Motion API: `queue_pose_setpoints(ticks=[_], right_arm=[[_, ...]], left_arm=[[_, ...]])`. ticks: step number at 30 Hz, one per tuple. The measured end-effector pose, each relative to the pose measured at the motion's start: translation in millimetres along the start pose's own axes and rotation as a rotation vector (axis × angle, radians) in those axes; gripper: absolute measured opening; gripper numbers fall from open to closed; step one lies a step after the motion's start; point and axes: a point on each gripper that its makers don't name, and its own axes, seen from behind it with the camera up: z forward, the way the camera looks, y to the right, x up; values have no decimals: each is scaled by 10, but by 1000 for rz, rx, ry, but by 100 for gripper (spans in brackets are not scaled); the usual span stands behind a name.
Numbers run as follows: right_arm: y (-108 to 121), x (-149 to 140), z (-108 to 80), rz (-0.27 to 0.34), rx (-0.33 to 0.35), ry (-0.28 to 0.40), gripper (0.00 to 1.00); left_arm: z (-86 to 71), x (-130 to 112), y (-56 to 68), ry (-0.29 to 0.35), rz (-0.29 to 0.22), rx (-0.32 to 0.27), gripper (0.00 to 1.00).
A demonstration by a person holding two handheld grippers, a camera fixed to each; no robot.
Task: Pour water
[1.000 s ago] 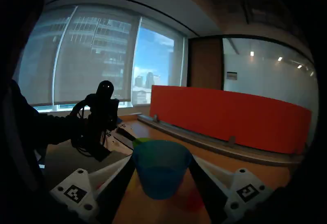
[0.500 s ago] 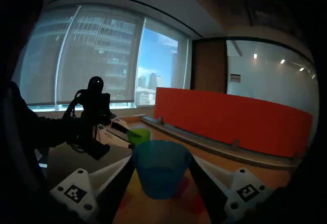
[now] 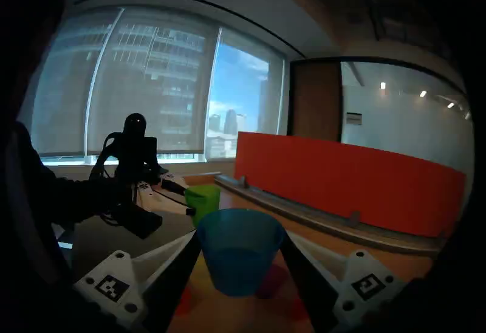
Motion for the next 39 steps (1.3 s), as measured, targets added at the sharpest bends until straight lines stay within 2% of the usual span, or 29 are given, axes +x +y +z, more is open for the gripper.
queue_pose_setpoints(ticks=[9, 17, 39], right_arm=[[-54, 8, 11, -3, 6, 0, 92], [-91, 8, 35, -2, 12, 0, 92], [-139, -17, 65, 0, 22, 0, 92]], left_arm=[[-108, 43, -20, 40, -20, 11, 80], [-180, 69, 26, 53, -2, 9, 80], [-215, 79, 92, 61, -2, -2, 80]])
